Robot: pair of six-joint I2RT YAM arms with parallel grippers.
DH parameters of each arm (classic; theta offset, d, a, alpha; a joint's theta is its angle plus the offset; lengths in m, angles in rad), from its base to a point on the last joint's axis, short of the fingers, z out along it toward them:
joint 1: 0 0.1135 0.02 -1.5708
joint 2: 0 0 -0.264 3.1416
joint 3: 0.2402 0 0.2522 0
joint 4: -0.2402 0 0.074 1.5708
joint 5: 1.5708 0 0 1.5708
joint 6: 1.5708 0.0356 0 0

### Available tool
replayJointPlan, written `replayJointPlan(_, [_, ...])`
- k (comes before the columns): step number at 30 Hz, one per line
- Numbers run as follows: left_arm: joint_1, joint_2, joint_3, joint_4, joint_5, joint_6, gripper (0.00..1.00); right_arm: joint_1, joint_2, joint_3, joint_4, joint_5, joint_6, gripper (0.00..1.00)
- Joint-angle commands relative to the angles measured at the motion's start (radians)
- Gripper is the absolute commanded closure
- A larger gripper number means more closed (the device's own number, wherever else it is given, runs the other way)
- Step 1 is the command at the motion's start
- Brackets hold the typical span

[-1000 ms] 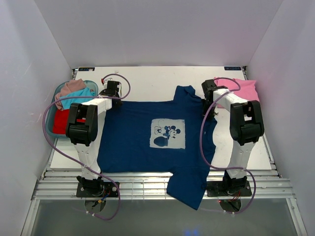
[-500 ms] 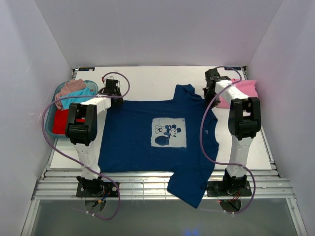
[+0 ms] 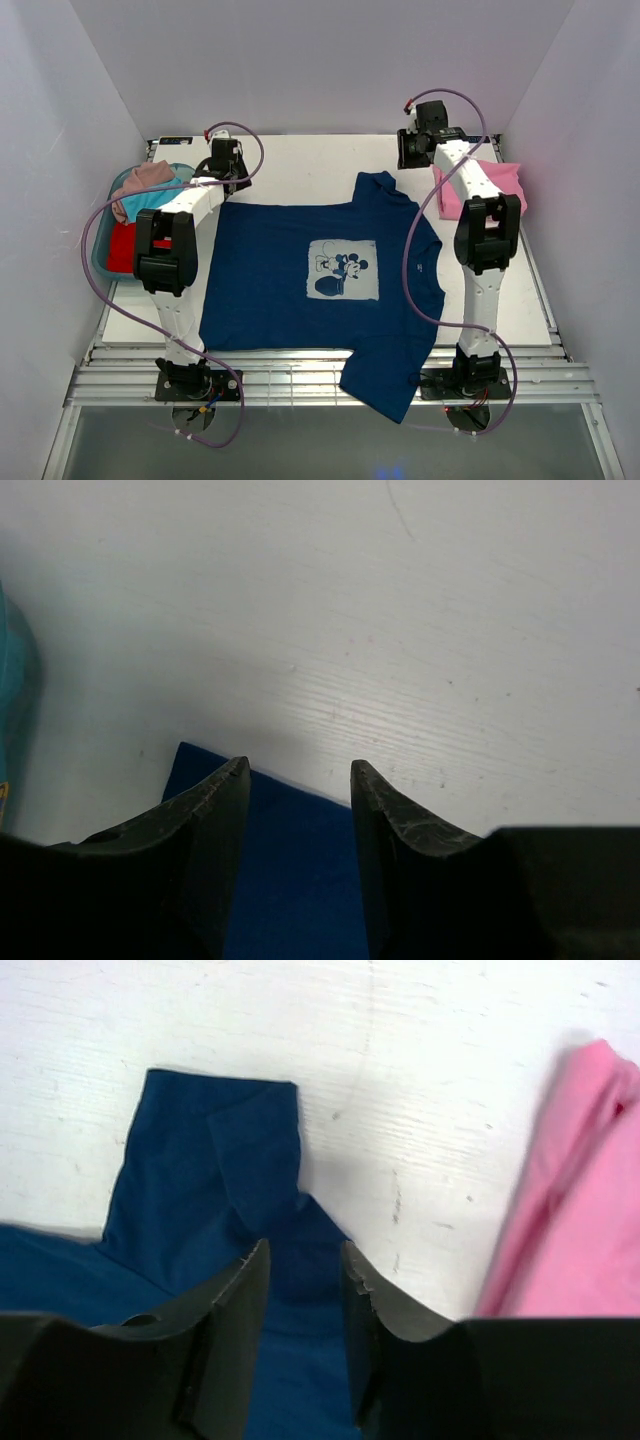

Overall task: Fold and stack the t-shirts
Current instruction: Flatten the tshirt out

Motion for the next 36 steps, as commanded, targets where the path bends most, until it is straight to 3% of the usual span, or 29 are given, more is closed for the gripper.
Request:
replayJointPlan(1, [0.012,0.003,0.042,-0.079,-0.069,0.035,0.44,0.024,0.069,0.065,0.036,-0.074,-0.049,0.57])
replayJointPlan(3, [0.029,0.021,0.042,-0.092,-0.034,0.032,0.43,0.030,0.103,0.082,0.074,-0.081,-0.055,0.50])
replayJointPlan(17, [0.095,0.077,0.053,-0.106,0.007,0.071,0.42,0.089,0.244,0.211,0.162,-0.094,-0.091,0.44])
replayJointPlan(31, [0.115,0.114,0.038,-0.118,0.021,0.057,0.43,0.115,0.316,0.162,0.147,-0.034,-0.133,0.46])
replayJointPlan(36, [0.121,0.110,0.038,-0.112,0.027,0.057,0.43,0.116,0.321,0.159,0.151,0.001,-0.138,0.56])
